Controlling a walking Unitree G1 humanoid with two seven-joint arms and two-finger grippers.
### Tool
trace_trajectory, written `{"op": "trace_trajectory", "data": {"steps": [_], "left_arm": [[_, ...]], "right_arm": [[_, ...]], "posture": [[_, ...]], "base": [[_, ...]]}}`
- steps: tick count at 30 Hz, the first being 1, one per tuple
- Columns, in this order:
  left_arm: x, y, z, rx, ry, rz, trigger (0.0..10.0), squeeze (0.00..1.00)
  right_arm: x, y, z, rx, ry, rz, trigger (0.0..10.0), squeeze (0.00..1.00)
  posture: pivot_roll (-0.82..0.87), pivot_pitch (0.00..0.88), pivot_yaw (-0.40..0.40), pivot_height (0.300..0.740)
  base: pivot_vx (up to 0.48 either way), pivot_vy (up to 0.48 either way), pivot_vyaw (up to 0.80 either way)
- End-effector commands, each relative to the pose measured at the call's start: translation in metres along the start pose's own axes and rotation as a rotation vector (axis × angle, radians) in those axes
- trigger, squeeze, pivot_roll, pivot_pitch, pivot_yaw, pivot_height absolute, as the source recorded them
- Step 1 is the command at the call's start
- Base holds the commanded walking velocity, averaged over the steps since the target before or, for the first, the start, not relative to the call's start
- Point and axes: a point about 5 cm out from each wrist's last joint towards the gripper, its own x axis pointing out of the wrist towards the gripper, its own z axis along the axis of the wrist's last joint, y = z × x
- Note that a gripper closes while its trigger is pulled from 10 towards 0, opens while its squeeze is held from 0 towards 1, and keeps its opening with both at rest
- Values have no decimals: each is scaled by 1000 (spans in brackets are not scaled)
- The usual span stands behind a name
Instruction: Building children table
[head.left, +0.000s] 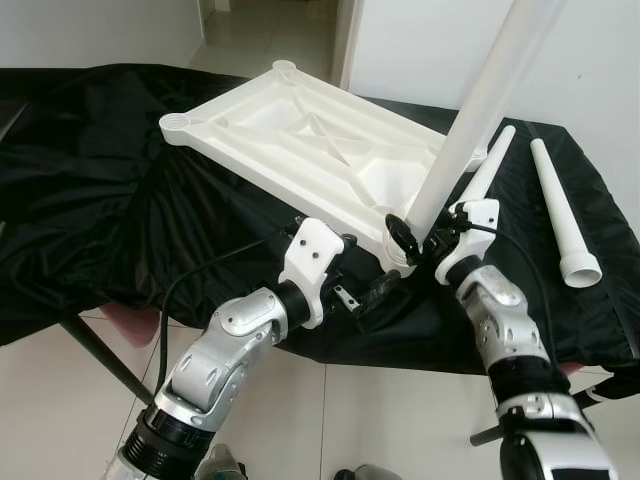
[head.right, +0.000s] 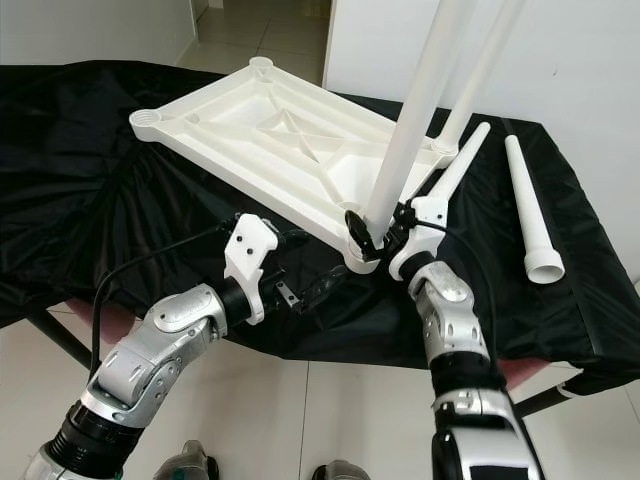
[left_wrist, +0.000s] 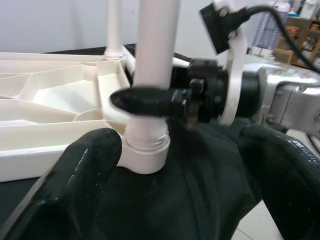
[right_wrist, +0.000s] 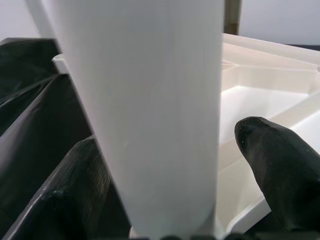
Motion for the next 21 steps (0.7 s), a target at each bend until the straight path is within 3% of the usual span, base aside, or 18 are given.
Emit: {"op": "trace_trajectory", "data": {"steps": [1, 10, 11, 13, 14, 16, 17, 18, 21], "left_arm": [[0, -1, 2, 6, 1, -26, 10000, 0], [-1, 0, 3, 9, 1, -22, 10000, 0], [-1, 0, 3, 10, 0, -21, 10000, 0], [-1, 0, 4, 10, -1, -20, 10000, 0], [-1, 1, 4, 9, -2, -18, 10000, 0], [-1, 1, 4, 9, -2, -18, 10000, 0], [-1, 1, 4, 11, -2, -14, 10000, 0], [-1, 2, 4, 12, -2, -10, 10000, 0], [-2, 3, 5, 14, -4, -5, 10000, 0]], "right_arm": [[-1, -3, -2, 4, 5, 13, 10000, 0], [7, -4, -9, -37, 114, 185, 10000, 0], [7, -5, -11, -34, 134, 203, 6980, 0], [8, -6, -13, -31, 146, 217, 6980, 0], [8, -7, -13, -29, 157, 228, 4157, 0], [8, -7, -13, -29, 157, 228, 4157, 0], [8, -8, -13, -32, 159, 231, 1569, 0], [8, -8, -14, -30, 164, 242, 0, 0], [8, -8, -14, -24, 167, 254, 0, 0]], "posture": [[96, 0, -58, 740], [100, 0, -50, 740], [103, 0, -50, 740], [103, 0, -50, 740], [104, 0, -50, 740], [104, 0, -50, 740], [109, 0, -51, 740], [111, 0, -52, 740], [112, 0, -52, 740]], "base": [[0, 0, 0], [0, 0, 0], [0, 0, 0], [0, 0, 0], [0, 0, 0], [0, 0, 0], [0, 0, 0], [0, 0, 0], [0, 0, 0]]}}
